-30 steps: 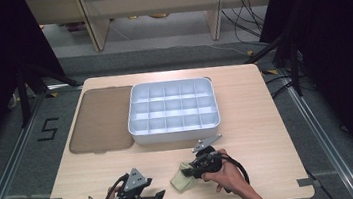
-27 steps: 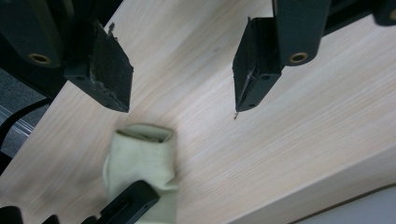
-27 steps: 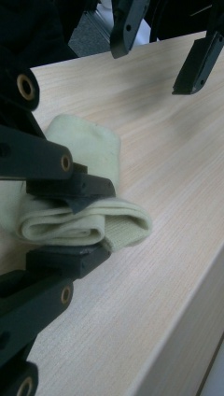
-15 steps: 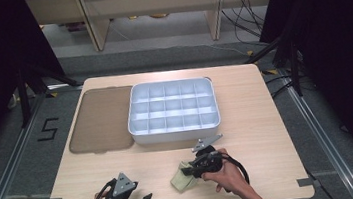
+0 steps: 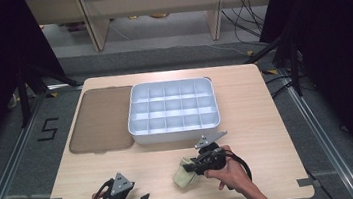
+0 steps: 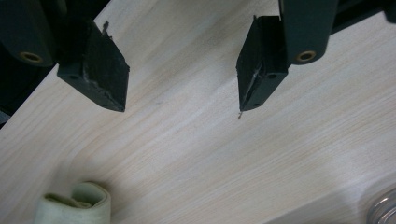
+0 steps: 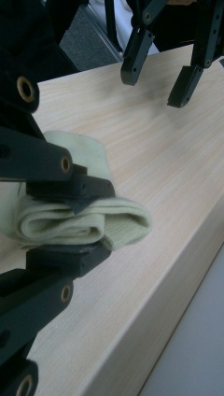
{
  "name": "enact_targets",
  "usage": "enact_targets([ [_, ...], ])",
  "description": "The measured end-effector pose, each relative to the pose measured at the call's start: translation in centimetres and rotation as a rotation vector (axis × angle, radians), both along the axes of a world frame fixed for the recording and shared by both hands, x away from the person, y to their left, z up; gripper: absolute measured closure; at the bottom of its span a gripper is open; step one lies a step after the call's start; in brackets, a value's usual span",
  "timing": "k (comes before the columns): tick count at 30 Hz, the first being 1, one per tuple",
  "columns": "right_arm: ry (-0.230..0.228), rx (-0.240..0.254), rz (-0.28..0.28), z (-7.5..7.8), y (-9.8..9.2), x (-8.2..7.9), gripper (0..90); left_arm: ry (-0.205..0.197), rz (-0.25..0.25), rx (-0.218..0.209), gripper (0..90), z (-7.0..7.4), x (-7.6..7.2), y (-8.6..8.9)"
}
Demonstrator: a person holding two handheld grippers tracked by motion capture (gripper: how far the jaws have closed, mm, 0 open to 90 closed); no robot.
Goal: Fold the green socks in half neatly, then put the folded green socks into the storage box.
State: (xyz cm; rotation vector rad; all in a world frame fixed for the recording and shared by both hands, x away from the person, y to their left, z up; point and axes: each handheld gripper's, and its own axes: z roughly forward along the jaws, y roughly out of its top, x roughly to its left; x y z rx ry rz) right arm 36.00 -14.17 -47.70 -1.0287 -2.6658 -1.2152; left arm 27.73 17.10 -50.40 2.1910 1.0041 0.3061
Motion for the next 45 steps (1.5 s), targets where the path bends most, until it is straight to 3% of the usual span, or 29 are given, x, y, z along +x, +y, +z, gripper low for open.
enact_targets([
  [2, -0.003, 0.002, 0.000, 0.2, -0.1, 0.0, 72.2, -0.003, -0.001, 0.010, 31.9, 0.0, 0.1, 0.1],
  [5, -0.006, 0.002, 0.000, 0.3, -0.2, 0.0, 72.2, -0.002, 0.015, -0.014, 31.3, -0.1, 0.1, 0.0],
  [6, -0.010, -0.001, -0.002, 0.5, -0.4, 0.0, 72.2, -0.002, 0.002, 0.009, 31.1, 0.0, 0.1, 0.1],
  [7, -0.011, -0.009, -0.003, 0.7, -0.5, 0.0, 72.1, -0.008, 0.014, -0.014, 30.8, 0.0, 0.0, -0.1],
  [9, -0.029, -0.015, 0.000, 0.8, -0.6, 0.2, 72.1, -0.008, 0.012, -0.011, 30.1, 0.0, 0.0, -0.1],
  [11, -0.014, -0.017, -0.003, 1.0, -0.7, 0.1, 72.1, -0.008, 0.003, 0.007, 29.3, 0.1, 0.1, 0.0],
  [13, -0.018, -0.019, -0.007, 1.1, -0.8, 0.3, 72.1, 0.001, 0.016, 0.012, 26.8, 0.0, 0.1, 0.1],
  [14, -0.011, -0.016, -0.009, 1.3, -0.9, 0.4, 72.1, -0.003, 0.053, -0.022, 25.8, -0.1, 0.1, -0.1],
  [15, 0.013, -0.009, -0.015, 1.4, -0.8, 0.2, 72.1, -0.005, 0.050, -0.019, 25.8, 0.0, 0.1, -0.1],
  [16, -0.019, -0.015, -0.005, 1.4, -0.9, 0.4, 72.1, -0.011, 0.038, -0.012, 25.7, 0.0, 0.2, 0.0],
  [19, -0.016, -0.021, -0.014, 1.7, -1.1, 0.5, 72.1, -0.013, 0.028, 0.000, 23.5, 0.1, 0.2, 0.0],
  [20, -0.022, -0.032, -0.017, 2.0, -1.2, 0.7, 72.1, -0.008, 0.001, 0.031, 22.8, 0.2, 0.3, 0.2],
  [23, -0.010, -0.044, -0.019, 2.5, -1.3, 1.0, 72.1, -0.009, 0.002, 0.024, 22.4, 0.2, 0.2, 0.2],
  [24, -0.030, -0.056, -0.019, 2.6, -1.4, 1.3, 72.1, -0.008, 0.005, 0.023, 22.4, 0.3, 0.2, 0.2],
  [26, -0.008, -0.050, -0.023, 2.8, -1.4, 1.3, 72.1, -0.006, 0.003, 0.024, 22.4, 0.3, 0.2, 0.2],
  [29, -0.021, -0.087, -0.021, 3.6, -1.8, 1.6, 72.1, -0.012, 0.002, 0.022, 22.4, 0.3, 0.3, 0.3],
  [32, -0.034, -0.089, -0.030, 4.1, -2.0, 1.8, 72.1, -0.010, 0.002, 0.023, 22.4, 0.3, 0.3, 0.2],
  [33, -0.026, -0.110, -0.022, 4.7, -2.3, 1.9, 72.1, -0.012, -0.003, 0.024, 22.4, 0.3, 0.3, 0.2],
  [36, -0.010, -0.116, -0.025, 5.3, -2.5, 2.0, 72.1, -0.015, -0.002, 0.025, 22.4, 0.3, 0.3, 0.3],
  [37, -0.018, -0.124, -0.050, 5.4, -2.5, 2.0, 72.1, -0.011, -0.001, 0.020, 22.4, 0.3, 0.3, 0.3],
  [39, -0.029, -0.125, -0.022, 5.7, -2.7, 2.3, 72.1, -0.015, -0.004, 0.031, 22.4, 0.3, 0.3, 0.4],
  [40, -0.002, -0.121, -0.035, 6.0, -2.6, 2.2, 72.1, -0.003, 0.002, 0.028, 22.4, 0.3, 0.3, 0.4],
  [45, -0.004, -0.149, -0.040, 6.9, -3.1, 2.8, 72.1, -0.008, 0.004, 0.023, 22.5, 0.4, 0.3, 0.4],
])
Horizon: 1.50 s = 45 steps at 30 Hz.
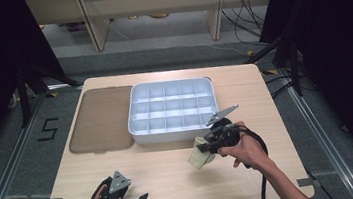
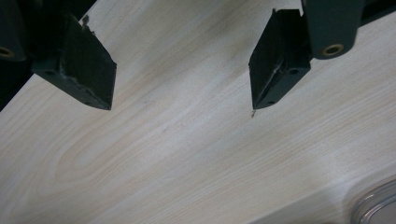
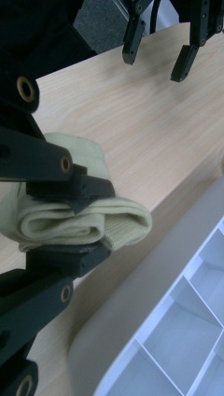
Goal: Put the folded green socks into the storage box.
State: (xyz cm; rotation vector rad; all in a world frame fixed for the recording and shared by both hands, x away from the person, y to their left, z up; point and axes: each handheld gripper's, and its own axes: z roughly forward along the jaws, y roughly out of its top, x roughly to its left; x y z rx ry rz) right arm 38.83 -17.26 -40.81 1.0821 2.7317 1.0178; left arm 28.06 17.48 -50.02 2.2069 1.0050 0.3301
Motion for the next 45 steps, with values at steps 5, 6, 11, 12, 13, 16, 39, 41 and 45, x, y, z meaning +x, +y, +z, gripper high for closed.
enact_targets([
  [5, -0.007, 0.002, 0.008, 0.4, -0.4, 0.5, 72.1, 0.007, 0.000, 0.009, 22.5, 0.0, 0.0, 0.0],
  [6, -0.004, -0.006, 0.014, 0.5, -0.5, 0.6, 72.1, -0.003, -0.010, 0.017, 22.5, 0.0, 0.0, 0.1],
  [11, 0.010, 0.007, -0.014, 1.0, -0.8, 0.7, 72.1, 0.002, 0.000, 0.002, 22.5, 0.1, 0.0, 0.0],
  [12, 0.012, -0.005, -0.009, 1.3, -1.0, 0.8, 72.1, -0.002, 0.002, -0.003, 22.5, 0.0, 0.0, 0.0],
  [13, 0.003, -0.006, -0.002, 1.4, -1.2, 1.0, 72.1, -0.005, 0.002, -0.009, 22.4, 0.0, 0.0, 0.0],
  [16, 0.003, -0.012, 0.010, 1.9, -1.4, 1.2, 72.1, 0.005, 0.002, -0.001, 22.5, 0.1, 0.1, 0.2],
  [39, 0.041, -0.031, -0.050, 5.1, -2.8, 3.9, 72.1, -0.012, 0.030, -0.031, 22.4, 0.1, 0.2, 0.2],
  [41, 0.035, -0.032, -0.057, 5.4, -2.9, 4.3, 72.1, -0.002, 0.005, 0.007, 22.5, 0.2, 0.3, 0.4],
  [45, 0.017, -0.043, -0.068, 5.8, -3.2, 5.2, 72.1, -0.005, 0.009, 0.008, 22.5, 0.2, 0.3, 0.5],
])
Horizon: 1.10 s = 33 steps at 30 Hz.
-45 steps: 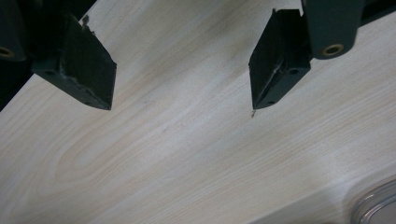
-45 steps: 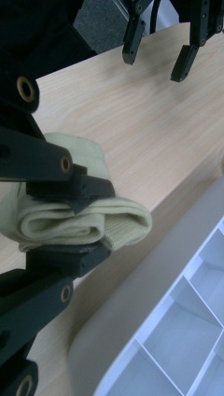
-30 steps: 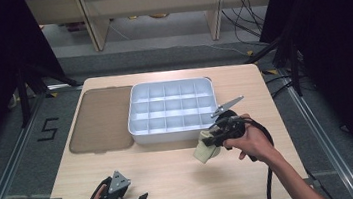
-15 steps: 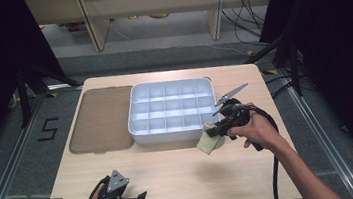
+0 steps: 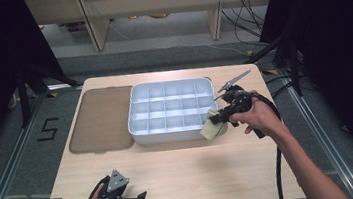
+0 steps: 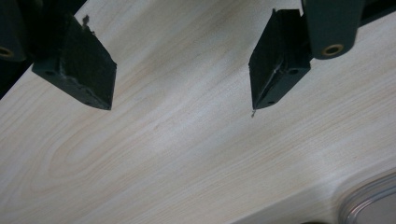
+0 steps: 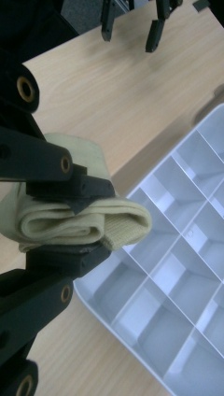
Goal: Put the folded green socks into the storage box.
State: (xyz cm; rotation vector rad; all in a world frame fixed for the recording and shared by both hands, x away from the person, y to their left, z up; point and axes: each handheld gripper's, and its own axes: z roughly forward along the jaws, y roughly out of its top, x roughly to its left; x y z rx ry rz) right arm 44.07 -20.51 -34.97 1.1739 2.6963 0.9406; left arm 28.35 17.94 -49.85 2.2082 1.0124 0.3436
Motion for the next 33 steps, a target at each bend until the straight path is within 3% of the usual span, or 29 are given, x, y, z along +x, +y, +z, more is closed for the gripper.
enact_targets([
  [1, 0.007, -0.003, -0.019, 0.2, 0.0, 0.2, 72.1, 0.000, 0.014, -0.027, 22.4, -0.1, -0.1, -0.2],
  [2, -0.004, -0.010, -0.021, 0.3, -0.1, 0.4, 72.1, 0.002, -0.007, 0.003, 22.5, 0.0, 0.0, 0.0],
  [5, -0.014, -0.010, -0.028, 0.4, -0.1, 1.0, 72.1, 0.003, -0.004, -0.002, 22.5, 0.0, 0.0, 0.0],
  [6, 0.010, -0.005, -0.041, 0.5, 0.0, 1.0, 72.1, 0.007, -0.006, 0.004, 22.5, 0.0, 0.0, 0.0],
  [10, -0.015, -0.008, -0.026, 0.2, -0.2, 1.9, 72.1, -0.001, 0.002, -0.005, 22.5, 0.0, 0.0, 0.0],
  [12, 0.008, -0.008, -0.041, 0.1, -0.1, 2.0, 72.1, 0.005, 0.009, -0.011, 22.5, 0.0, 0.0, 0.0],
  [17, 0.005, -0.006, -0.049, -0.2, -0.2, 2.7, 72.1, -0.004, -0.007, -0.001, 22.5, 0.0, 0.1, 0.1],
  [20, 0.013, -0.011, -0.069, -0.1, -0.1, 3.0, 72.0, -0.001, 0.002, -0.003, 22.5, 0.0, 0.0, 0.1],
  [28, -0.018, -0.024, -0.066, 0.1, -0.2, 4.4, 72.0, -0.001, -0.002, -0.004, 22.5, 0.1, 0.0, 0.1],
  [33, -0.002, -0.040, -0.085, 0.0, -0.1, 5.0, 72.0, 0.009, 0.003, -0.006, 22.5, 0.1, 0.0, 0.2],
])
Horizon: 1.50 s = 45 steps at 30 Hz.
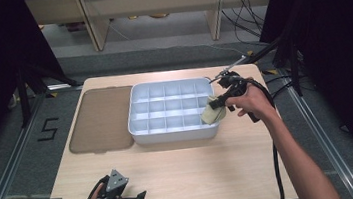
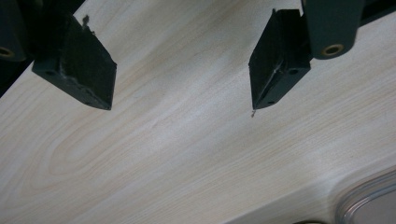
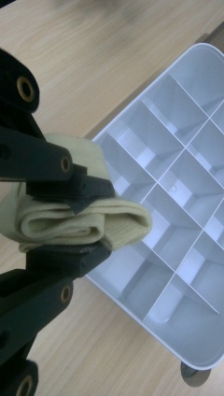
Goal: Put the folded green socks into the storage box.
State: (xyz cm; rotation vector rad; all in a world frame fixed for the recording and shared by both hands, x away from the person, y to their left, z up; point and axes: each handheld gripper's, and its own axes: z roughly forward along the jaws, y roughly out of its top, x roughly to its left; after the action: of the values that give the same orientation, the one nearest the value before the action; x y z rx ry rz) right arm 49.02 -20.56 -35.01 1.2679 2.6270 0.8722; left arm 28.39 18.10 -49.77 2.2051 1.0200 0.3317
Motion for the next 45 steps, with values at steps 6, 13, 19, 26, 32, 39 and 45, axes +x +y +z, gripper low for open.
enact_targets([
  [6, -0.005, -0.004, 0.001, -0.2, -0.1, 0.5, 72.0, -0.007, -0.003, 0.001, 22.5, 0.0, 0.0, 0.0],
  [13, -0.010, -0.013, 0.008, -0.9, -0.1, 1.1, 72.0, -0.006, -0.001, 0.000, 22.5, -0.1, 0.0, -0.1],
  [19, -0.004, -0.037, 0.006, -1.7, 0.2, 1.5, 72.0, -0.005, 0.005, -0.011, 22.5, -0.1, -0.1, -0.2],
  [26, 0.003, -0.065, 0.008, -2.7, 0.6, 2.1, 72.0, -0.005, 0.009, -0.017, 22.5, -0.2, -0.1, -0.2],
  [32, 0.011, -0.102, 0.019, -3.3, 1.1, 2.5, 72.0, -0.007, 0.003, -0.011, 22.5, -0.2, -0.1, -0.2],
  [39, 0.021, -0.136, 0.027, -3.9, 1.6, 2.7, 72.0, -0.007, 0.038, -0.053, 22.5, -0.4, -0.2, -0.5],
  [45, 0.025, -0.159, 0.024, -4.5, 1.7, 2.9, 72.0, -0.009, 0.043, -0.057, 22.5, -0.5, -0.2, -0.6],
])
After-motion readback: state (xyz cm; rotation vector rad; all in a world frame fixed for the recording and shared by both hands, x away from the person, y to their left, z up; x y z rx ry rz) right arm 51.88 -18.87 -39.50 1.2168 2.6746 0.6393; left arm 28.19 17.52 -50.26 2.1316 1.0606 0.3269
